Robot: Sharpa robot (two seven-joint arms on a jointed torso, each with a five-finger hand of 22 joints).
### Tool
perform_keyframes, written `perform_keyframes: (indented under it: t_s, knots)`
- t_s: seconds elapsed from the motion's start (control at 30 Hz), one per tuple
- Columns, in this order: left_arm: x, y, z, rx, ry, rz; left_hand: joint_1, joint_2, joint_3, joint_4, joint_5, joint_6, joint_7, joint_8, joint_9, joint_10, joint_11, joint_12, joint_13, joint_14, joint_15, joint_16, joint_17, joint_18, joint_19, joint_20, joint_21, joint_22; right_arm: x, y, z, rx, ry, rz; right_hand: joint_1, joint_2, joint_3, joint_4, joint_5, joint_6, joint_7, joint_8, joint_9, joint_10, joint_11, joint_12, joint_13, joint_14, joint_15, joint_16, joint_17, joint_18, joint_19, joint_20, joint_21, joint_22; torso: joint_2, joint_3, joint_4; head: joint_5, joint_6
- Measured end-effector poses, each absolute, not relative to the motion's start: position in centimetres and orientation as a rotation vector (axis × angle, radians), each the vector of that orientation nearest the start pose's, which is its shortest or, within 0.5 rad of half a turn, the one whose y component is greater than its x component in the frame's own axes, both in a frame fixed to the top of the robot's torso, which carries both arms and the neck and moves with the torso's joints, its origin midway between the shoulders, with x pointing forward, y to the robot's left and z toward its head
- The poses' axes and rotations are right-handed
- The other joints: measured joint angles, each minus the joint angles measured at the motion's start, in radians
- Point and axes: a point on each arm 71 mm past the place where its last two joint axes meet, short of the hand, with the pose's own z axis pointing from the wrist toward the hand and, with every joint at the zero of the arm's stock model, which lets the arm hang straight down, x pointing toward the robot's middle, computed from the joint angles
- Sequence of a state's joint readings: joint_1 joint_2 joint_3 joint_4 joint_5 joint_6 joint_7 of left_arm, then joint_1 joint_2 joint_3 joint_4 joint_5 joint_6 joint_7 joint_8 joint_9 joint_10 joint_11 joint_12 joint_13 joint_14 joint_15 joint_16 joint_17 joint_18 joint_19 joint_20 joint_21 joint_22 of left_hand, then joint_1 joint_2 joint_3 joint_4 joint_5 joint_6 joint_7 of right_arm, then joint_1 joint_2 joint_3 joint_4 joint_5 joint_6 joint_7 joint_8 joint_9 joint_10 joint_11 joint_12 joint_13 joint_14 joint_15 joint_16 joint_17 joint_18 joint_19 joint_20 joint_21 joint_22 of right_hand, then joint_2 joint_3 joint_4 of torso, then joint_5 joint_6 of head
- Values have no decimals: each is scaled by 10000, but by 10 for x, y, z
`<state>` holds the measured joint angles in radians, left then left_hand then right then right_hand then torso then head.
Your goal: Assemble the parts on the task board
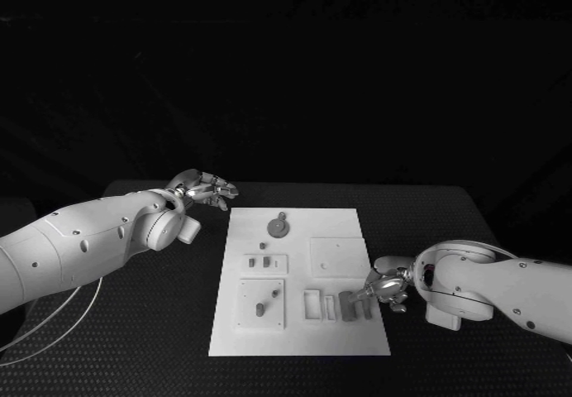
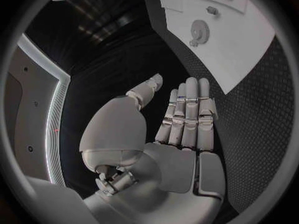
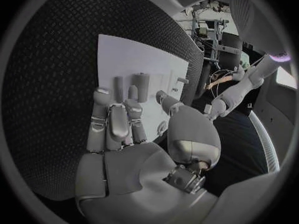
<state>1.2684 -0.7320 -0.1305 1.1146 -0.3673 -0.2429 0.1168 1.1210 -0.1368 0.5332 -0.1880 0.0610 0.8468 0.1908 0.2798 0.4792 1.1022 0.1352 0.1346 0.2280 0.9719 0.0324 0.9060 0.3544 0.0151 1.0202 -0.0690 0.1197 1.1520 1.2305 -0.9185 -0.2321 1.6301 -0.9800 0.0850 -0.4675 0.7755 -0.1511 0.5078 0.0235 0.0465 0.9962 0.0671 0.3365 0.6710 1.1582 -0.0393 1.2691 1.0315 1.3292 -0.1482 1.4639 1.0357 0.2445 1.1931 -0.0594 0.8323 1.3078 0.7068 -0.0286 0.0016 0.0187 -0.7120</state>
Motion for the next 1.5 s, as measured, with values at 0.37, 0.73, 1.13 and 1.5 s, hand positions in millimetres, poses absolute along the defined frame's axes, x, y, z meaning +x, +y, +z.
perform_keyframes:
  t_s: [0.37,0.73,1.13,1.5]
  knots:
    - [555,280,-206,-8898,16695,-9950,0,0,-23,23,0,0,0,0,1,0,0,0,-6,0,0,0,9,0,0,0,0,-1,421,-211,-281,1641,24935,4467,0,0,3,-114,0,-67,68,-174,-69,-24,24,-49,-47,-37,39,0,-80,0,-2,2,0,-1,4,13,-9,29,-42]
    - [555,280,-206,-8902,16695,-9952,0,0,-23,23,0,0,0,-1,1,0,0,0,-5,0,0,0,10,0,0,0,0,8,425,-205,-293,1366,24948,4080,0,-1,20,-184,0,-122,120,-289,-119,-74,74,-147,-128,-72,74,-1,-208,-3,-4,6,0,-2,5,21,-9,108,-92]
    - [554,280,-206,-8901,16702,-9963,0,0,-23,23,0,0,0,-1,-8,0,0,0,-5,0,0,0,17,0,0,0,0,6,428,-191,-298,1212,24748,4073,-80,-82,30,-196,0,-123,120,-269,-85,-103,110,-157,-127,-104,110,-1,-294,-33,-38,39,0,-3,4,19,-11,131,-129]
    - [554,279,-206,-8902,16706,-9965,-39,39,-17,72,0,0,0,-1,-7,1,-1,39,-13,0,0,0,26,0,-1,0,-38,5,431,-183,-298,1222,24597,4167,-194,-195,204,-175,0,-126,122,-378,-81,-143,149,-196,-112,-131,137,-1,-364,-35,-93,21,0,-4,-3,7,-7,137,-151]
